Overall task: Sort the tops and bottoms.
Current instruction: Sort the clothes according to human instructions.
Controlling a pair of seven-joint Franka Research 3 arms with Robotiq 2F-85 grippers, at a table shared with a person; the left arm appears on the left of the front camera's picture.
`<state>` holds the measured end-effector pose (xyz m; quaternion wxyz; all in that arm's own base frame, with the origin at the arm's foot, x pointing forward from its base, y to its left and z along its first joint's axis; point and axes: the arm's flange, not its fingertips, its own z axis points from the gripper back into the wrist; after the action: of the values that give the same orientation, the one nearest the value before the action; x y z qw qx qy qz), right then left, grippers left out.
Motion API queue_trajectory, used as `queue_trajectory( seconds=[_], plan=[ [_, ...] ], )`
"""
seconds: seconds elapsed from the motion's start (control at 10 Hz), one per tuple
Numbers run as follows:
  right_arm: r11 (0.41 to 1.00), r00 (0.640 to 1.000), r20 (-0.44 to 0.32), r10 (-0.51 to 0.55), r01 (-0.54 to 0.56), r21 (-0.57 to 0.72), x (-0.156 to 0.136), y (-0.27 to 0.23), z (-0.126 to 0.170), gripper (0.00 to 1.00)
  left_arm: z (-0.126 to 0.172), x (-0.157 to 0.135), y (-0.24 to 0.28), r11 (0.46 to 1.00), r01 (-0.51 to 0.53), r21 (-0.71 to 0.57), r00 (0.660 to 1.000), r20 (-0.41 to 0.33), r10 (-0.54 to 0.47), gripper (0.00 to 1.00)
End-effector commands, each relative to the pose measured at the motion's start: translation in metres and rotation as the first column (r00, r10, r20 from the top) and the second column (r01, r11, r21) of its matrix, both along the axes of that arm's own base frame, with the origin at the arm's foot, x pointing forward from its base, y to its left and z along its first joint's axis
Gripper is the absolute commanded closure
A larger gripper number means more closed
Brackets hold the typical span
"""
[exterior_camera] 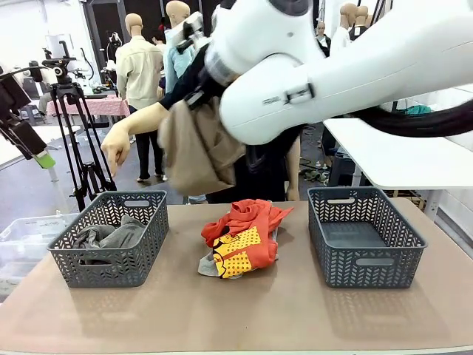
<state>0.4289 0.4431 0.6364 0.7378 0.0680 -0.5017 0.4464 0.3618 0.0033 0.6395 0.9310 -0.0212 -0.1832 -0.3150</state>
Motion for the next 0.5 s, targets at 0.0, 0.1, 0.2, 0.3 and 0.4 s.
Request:
queue_trajectory(
  seconds=[0.0, 0.1, 0.2, 0.3, 0.4],
  plan=[
    [0.994, 0.994, 0.018, 0.103, -0.104, 0.02, 0.033, 0.064, -0.014, 1.0, 0.002, 0.002, -0.001, 1.0, -0.006, 0.006, 1.0, -0.003, 0.006, 0.2],
    [0.99, 0.99, 0.01, 0.139, -0.139, 0.002, 0.041, 0.096, -0.029, 1.0, 0.002, 0.002, -0.001, 1.0, -0.006, 0.006, 1.0, -0.003, 0.006, 0.2],
    [0.984, 0.984, 0.009, 0.178, -0.178, -0.02, 0.047, 0.127, -0.046, 1.0, 0.002, 0.002, -0.001, 1.0, -0.006, 0.006, 1.0, -0.003, 0.006, 0.2],
    [0.978, 0.978, 0.018, 0.209, -0.209, -0.007, 0.053, 0.155, -0.064, 1.0, 0.002, 0.002, -0.001, 1.0, -0.006, 0.006, 1.0, -0.003, 0.006, 0.2],
    [0.975, 0.974, 0.04, 0.221, -0.222, 0.01, 0.059, 0.174, -0.078, 1.0, 0.002, 0.002, -0.001, 1.0, -0.006, 0.006, 1.0, -0.003, 0.006, 0.2]
  ],
)
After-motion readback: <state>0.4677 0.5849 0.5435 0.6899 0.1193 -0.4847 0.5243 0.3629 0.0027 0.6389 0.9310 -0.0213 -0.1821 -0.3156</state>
